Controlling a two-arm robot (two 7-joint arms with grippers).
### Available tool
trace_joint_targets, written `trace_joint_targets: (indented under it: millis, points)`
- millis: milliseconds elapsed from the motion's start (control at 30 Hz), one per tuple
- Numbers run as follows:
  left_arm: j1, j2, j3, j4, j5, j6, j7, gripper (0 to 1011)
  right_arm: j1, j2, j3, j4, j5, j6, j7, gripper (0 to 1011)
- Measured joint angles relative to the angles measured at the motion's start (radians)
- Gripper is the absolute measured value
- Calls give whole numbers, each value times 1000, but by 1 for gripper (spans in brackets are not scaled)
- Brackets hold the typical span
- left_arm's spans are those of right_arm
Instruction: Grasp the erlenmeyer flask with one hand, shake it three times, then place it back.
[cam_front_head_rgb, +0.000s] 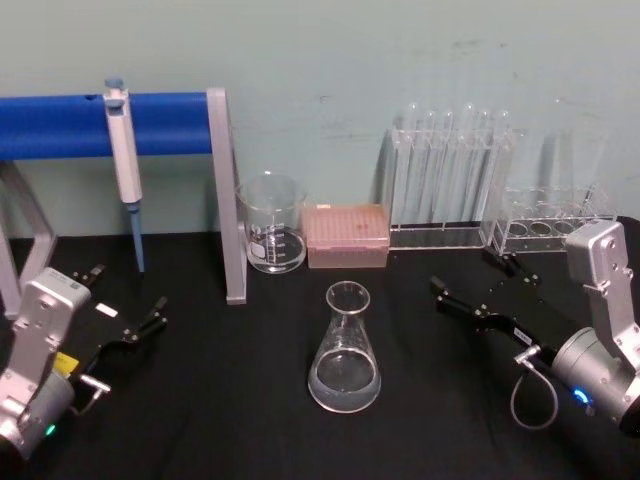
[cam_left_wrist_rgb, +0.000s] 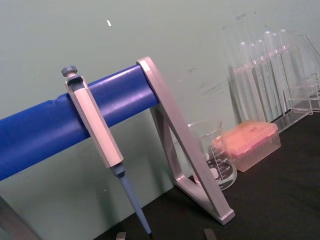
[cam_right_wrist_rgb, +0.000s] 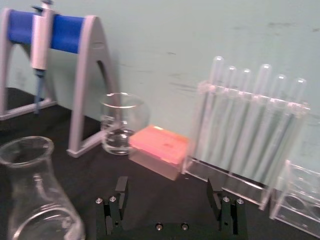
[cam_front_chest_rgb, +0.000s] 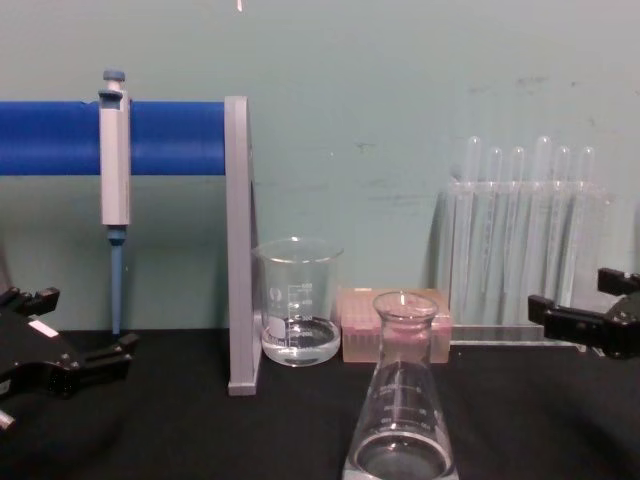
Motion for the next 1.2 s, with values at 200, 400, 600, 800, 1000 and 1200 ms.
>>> trace_joint_targets:
  millis: [200, 400, 600, 800, 1000, 1200]
  points:
    - [0, 0, 0, 0, 0, 0, 0, 1001, -3, -35, 11, 14, -37, 1, -61, 1000]
    - [0, 0, 0, 0, 0, 0, 0, 1001, -2, -74, 22, 43, -68, 5, -108, 1000]
    - [0, 0, 0, 0, 0, 0, 0, 1001, 9, -110, 31, 87, -90, 2, -130, 1000]
    - [0, 0, 0, 0, 0, 0, 0, 1001, 17, -128, 40, 112, -105, -1, -134, 1000]
    - [0, 0, 0, 0, 0, 0, 0, 1001, 23, -138, 51, 121, -112, 6, -123, 1000]
    - [0, 0, 0, 0, 0, 0, 0, 1001, 23, -138, 50, 121, -112, 6, -123, 1000]
